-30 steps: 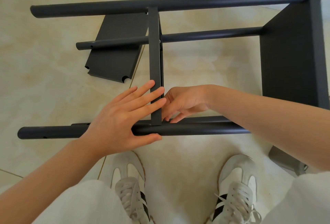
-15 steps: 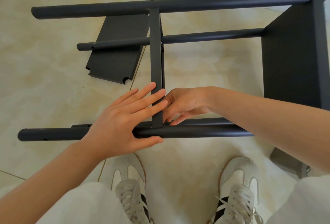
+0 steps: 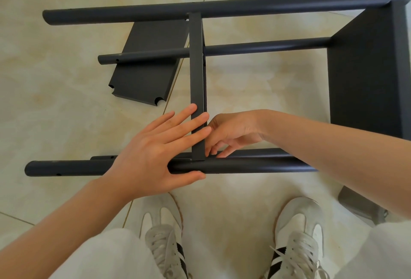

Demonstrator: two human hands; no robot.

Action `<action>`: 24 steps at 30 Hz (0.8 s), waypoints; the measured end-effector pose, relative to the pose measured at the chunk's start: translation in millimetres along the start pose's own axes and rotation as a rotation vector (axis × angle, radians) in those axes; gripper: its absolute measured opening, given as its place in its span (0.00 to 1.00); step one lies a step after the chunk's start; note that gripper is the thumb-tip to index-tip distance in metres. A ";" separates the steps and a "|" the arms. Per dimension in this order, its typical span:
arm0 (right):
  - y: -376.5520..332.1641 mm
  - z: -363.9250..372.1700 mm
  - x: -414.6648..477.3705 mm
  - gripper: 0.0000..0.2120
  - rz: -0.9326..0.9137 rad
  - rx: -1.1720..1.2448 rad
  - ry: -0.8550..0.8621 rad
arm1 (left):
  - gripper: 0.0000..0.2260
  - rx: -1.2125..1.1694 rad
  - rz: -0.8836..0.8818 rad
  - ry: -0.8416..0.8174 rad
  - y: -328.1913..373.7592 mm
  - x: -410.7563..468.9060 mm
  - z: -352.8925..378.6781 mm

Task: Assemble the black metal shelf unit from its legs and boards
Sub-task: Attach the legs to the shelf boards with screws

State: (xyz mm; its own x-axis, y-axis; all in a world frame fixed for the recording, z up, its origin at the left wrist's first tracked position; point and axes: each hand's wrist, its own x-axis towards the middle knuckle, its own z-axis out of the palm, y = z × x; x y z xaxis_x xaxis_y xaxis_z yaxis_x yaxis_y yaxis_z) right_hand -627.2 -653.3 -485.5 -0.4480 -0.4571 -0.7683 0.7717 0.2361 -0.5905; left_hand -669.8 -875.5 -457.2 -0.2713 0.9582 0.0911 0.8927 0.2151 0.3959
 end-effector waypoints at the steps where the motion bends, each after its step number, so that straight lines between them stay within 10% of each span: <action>1: 0.8 -0.9 -0.8 0.06 0.000 0.013 -0.013 | 0.33 0.004 0.002 -0.001 0.1 0.1 0.1; 24: 2.9 2.2 0.4 0.07 -0.044 0.041 -0.063 | 0.33 0.014 -0.001 -0.005 0.3 0.3 0.4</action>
State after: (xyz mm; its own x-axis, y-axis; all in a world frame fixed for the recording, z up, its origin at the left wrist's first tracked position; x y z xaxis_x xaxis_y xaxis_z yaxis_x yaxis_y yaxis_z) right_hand -624.2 -654.7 -487.0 -0.4535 -0.5194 -0.7243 0.7705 0.1800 -0.6115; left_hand -669.5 -875.1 -457.4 -0.2704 0.9589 0.0857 0.8974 0.2188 0.3830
